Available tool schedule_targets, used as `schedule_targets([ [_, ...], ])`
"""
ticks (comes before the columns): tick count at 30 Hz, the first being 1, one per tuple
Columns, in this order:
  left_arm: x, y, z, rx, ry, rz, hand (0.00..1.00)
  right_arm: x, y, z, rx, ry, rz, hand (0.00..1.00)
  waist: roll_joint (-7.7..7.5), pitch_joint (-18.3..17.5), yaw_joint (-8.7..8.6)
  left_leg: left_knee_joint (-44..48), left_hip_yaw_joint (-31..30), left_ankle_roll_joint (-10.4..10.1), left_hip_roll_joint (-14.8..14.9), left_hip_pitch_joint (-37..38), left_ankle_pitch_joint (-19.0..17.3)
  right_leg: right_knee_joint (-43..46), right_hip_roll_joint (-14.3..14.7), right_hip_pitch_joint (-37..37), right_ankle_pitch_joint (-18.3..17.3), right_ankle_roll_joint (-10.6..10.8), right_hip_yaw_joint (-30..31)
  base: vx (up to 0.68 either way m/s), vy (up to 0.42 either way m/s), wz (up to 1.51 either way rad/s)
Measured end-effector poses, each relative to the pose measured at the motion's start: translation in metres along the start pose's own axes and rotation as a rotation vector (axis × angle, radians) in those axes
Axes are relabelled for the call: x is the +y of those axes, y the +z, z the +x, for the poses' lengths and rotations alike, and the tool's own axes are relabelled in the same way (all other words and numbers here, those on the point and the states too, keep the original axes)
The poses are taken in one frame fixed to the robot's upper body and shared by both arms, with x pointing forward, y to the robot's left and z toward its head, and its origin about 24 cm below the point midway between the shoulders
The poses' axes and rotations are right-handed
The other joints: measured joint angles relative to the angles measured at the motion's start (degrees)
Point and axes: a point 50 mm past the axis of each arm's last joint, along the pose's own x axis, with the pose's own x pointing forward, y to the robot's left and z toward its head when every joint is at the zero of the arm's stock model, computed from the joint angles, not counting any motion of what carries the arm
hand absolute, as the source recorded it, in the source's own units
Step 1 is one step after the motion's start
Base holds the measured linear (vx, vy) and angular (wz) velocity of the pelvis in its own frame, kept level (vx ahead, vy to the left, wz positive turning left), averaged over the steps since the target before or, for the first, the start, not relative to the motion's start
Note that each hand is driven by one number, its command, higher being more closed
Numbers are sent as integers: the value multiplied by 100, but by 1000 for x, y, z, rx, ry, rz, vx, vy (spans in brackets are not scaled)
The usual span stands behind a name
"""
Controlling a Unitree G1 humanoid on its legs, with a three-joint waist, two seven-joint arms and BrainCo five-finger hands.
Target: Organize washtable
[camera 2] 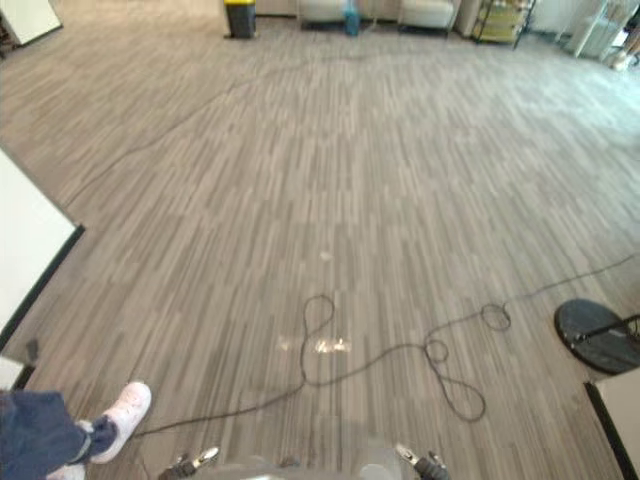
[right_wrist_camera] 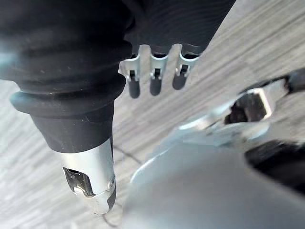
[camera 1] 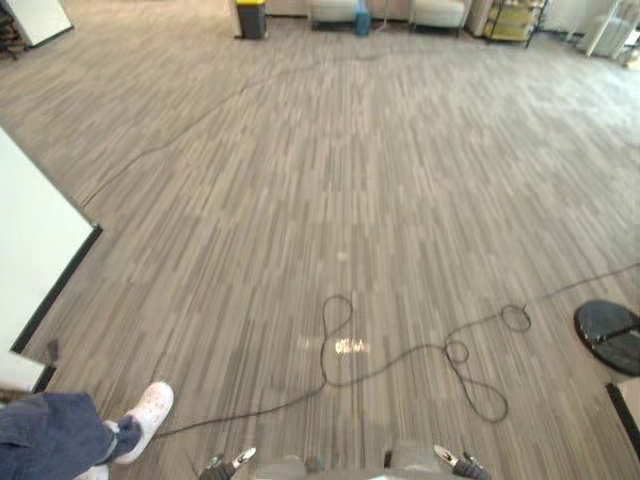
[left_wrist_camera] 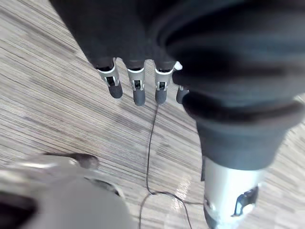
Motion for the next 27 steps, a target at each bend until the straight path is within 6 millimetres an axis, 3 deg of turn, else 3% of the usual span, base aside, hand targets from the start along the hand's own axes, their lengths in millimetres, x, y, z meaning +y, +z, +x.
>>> schedule_targets([
  [1, -7, 8, 2, -21, -14, -3, 0, 0, -1, 0, 6, -2, 2, 0, 29, 18, -34, -18, -78, -108, 86, 83, -86, -1119, 176, -44, 180, -128, -172, 484, -91, 42],
  [2, -8, 11, 3, -32, -15, -2, 0, 0, -1, 0, 6, -3, 5, 0, 31, 18, -75, -40, -76, -180, 108, 126, -132, -1651, 250, -37, 364, -188, -221, 501, -119, 59],
  [3, -9, 13, 3, -39, -18, -4, 0, 0, -3, -1, 12, -5, 1, 0, 21, 16, -123, -135, -81, -350, 131, 291, -242, -2236, 400, -30, 760, -440, -212, 544, -158, 55],
  [4, -9, 7, 2, -23, -17, -6, 0, -3, -10, -3, 31, -12, 0, 0, -41, -15, -121, -126, -166, -551, 110, 495, -368, -2256, 446, 31, 926, -716, -179, 710, -248, 54],
  [5, -8, 1, 0, -7, -11, -16, 0, -3, -14, -4, 43, -13, 5, 0, -130, -30, -130, 158, -212, -737, 122, 539, -492, -2168, 445, 102, 986, -790, -73, 611, -247, 23],
  [6, -10, -3, -1, 1, -12, -41, 0, -7, -13, -3, 42, -18, -2, 0, -45, -31, -121, 544, -179, -832, 251, 428, -549, -2110, 514, 156, 893, -796, -91, 684, -369, 4],
  [7, -11, -4, -1, -5, -4, -90, 0, -9, -13, -4, 43, -22, -6, 0, 11, -46, -62, 2495, -157, -948, 557, -406, -590, -2371, 681, 436, 698, -825, -39, 527, -313, -12],
  [8, -11, -5, -1, -6, -2, -101, 0, -10, -12, -4, 41, -25, -8, 0, 30, -31, -46, 2904, -153, -1001, 652, -587, -566, -2437, 748, 501, 679, -842, -24, 520, -308, -29],
  [9, -12, -7, -2, -6, 4, -137, 0, -14, -9, -3, 33, -33, -12, 0, 178, -3, 45, 3914, -126, -1075, 951, -976, -617, -2623, 992, 730, 646, -840, 46, 530, -211, -71],
  [10, -11, -10, -3, 0, 15, -161, 0, -16, -6, -2, 30, -43, -13, 0, 295, 24, 78, 4872, -46, -1025, 1314, -1353, -670, -2850, 1264, 1166, 599, -832, 174, 514, -178, -76],
  [11, -9, -10, -3, 0, 18, -161, 0, -15, -6, -2, 31, -42, -13, 0, 269, 29, 61, 4960, -20, -1014, 1376, -1456, -676, -2933, 1298, 1346, 590, -818, 209, 605, -192, -76],
  [13, -5, -5, -3, -24, 26, -159, 0, -8, -6, -1, 30, -26, -14, 0, 86, 63, 67, 4518, 132, -1011, 1361, -1656, -681, -3232, 1303, 1817, 590, -816, 479, 397, -124, -59],
  [15, -1, -4, -3, -33, 39, -174, 0, 3, 0, 1, 13, 0, -15, 0, -30, 55, 101, 2917, -205, -1034, 1182, -1833, -664, -3467, 1277, 2113, 531, -718, 855, 348, -59, -91],
  [18, -1, -6, -3, -28, 45, -189, 0, 2, -3, 0, 19, 5, -39, 0, -14, 46, 87, 1535, -741, -1049, 1073, -1905, -504, -3575, 1252, 2285, 401, -507, 1196, 264, 65, -74],
  [19, -1, -7, -3, -23, 48, -188, 0, -1, -4, 0, 23, -1, -40, 0, 8, 20, 90, 1395, -734, -967, 1075, -1895, -430, -3564, 1244, 2292, 359, -440, 1255, 288, 204, -66],
  [21, 1, -13, -4, 3, 55, -184, 0, -3, -6, -1, 29, -7, -42, 0, 23, -15, 69, 922, -487, -889, 1006, -1582, 372, -3479, 1181, 2277, 216, -214, 1608, 299, 283, -76],
  [22, 3, -12, -4, 2, 59, -182, 0, -2, -7, -1, 33, -6, -42, 0, 17, -22, 62, 819, -418, -911, 984, -1495, 488, -3441, 1127, 2270, 177, -150, 1686, 180, 202, -66],
  [24, 8, -11, -4, 2, 69, -164, 0, -1, -10, -2, 43, -4, -35, 0, -129, -46, 74, 506, 46, -814, 802, -1185, 509, -2994, 909, 2054, 106, -40, 1686, 183, 239, -86],
  [27, 13, -15, -5, 15, 76, -138, 0, 1, -12, -2, 45, -6, -10, 0, -108, -22, 61, 381, 504, -644, 707, -803, 432, -2046, 754, 1676, 110, -22, 1517, 79, 195, -76],
])
